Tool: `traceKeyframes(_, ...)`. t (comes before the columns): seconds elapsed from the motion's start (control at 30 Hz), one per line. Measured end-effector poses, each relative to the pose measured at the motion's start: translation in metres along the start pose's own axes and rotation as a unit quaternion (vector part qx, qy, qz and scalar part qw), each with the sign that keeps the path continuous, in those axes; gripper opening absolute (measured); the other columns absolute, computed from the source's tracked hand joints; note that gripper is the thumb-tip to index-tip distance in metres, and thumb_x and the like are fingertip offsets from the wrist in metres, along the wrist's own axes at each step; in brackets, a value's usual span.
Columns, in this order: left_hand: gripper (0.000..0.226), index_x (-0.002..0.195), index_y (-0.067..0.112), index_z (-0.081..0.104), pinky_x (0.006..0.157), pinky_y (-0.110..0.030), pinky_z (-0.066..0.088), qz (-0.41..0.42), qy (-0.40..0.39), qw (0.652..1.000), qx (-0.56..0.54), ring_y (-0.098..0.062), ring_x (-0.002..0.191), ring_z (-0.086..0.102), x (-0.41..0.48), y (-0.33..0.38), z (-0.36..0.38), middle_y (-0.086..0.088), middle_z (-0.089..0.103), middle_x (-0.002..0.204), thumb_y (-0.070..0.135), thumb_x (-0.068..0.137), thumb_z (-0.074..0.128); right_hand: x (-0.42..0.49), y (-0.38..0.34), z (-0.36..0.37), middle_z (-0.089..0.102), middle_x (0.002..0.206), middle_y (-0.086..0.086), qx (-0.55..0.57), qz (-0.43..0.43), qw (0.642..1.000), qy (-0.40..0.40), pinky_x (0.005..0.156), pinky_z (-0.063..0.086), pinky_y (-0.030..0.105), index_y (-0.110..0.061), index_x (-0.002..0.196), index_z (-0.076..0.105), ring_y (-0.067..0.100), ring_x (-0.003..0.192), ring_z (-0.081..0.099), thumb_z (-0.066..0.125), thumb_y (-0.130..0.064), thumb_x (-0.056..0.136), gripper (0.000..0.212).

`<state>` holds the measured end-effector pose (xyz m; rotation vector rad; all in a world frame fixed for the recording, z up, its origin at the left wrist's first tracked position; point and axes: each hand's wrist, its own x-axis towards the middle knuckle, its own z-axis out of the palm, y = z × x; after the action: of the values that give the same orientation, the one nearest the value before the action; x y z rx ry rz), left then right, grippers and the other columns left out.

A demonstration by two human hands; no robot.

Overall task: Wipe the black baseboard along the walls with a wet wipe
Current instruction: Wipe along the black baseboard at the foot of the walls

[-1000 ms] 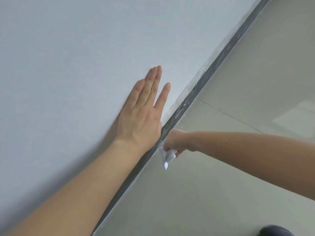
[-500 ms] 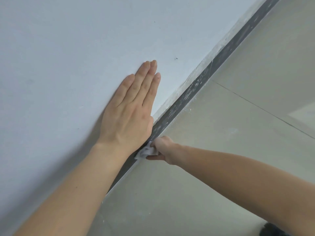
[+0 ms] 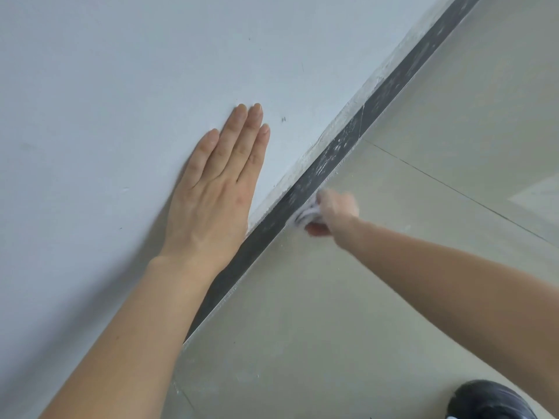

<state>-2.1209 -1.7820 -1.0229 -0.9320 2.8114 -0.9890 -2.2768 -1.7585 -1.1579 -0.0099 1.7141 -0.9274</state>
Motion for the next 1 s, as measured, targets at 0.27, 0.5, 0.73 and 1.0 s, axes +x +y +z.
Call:
traceKeyframes(0.27, 0.078, 0.151, 0.008, 0.011, 0.117, -0.032, -0.005, -0.018, 0.001, 0.999, -0.044, -0.019, 0.146, 0.002, 0.002, 0.000, 0.000, -0.005, 0.008, 0.159, -0.006, 0.076, 0.022, -0.044, 0.055, 0.068, 0.060, 0.095, 0.014, 0.044, 0.098, 0.959, -0.264, 0.075, 0.058, 0.031, -0.006, 0.096, 0.051, 0.024, 0.080, 0.059, 0.038, 0.002, 0.093, 0.016)
traceKeyframes(0.5, 0.083, 0.151, 0.008, 0.014, 0.117, -0.033, -0.003, -0.022, -0.005, 0.998, -0.065, -0.020, 0.146, 0.002, 0.003, 0.000, 0.000, -0.005, 0.009, 0.159, -0.011, 0.076, 0.042, 0.005, 0.001, 0.011, 0.052, 0.105, 0.011, 0.239, 0.026, 0.967, -0.090, 0.049, 0.057, 0.024, -0.010, 0.106, 0.044, 0.019, 0.071, 0.059, 0.042, -0.009, 0.094, 0.013)
traceKeyframes(0.73, 0.086, 0.151, 0.008, 0.014, 0.117, -0.033, -0.003, -0.020, -0.021, 0.998, -0.055, -0.020, 0.146, 0.002, 0.003, 0.001, -0.002, -0.005, 0.008, 0.160, -0.010, 0.075, 0.047, -0.019, 0.035, 0.021, 0.058, 0.086, 0.010, 0.015, 0.052, 0.988, -0.142, 0.080, 0.058, 0.039, -0.014, 0.073, 0.048, 0.025, 0.077, 0.061, 0.046, -0.012, 0.092, 0.019)
traceKeyframes(1.0, 0.078, 0.151, 0.008, 0.015, 0.117, -0.032, -0.004, -0.027, -0.020, 0.998, -0.053, -0.018, 0.146, 0.002, 0.003, 0.002, -0.004, -0.004, 0.008, 0.159, 0.002, 0.078, 0.040, -0.061, 0.041, 0.066, 0.052, 0.069, 0.013, 0.108, 0.104, 0.961, -0.234, 0.060, 0.059, 0.036, 0.000, 0.074, 0.049, 0.025, 0.055, 0.056, 0.039, 0.014, 0.085, 0.021)
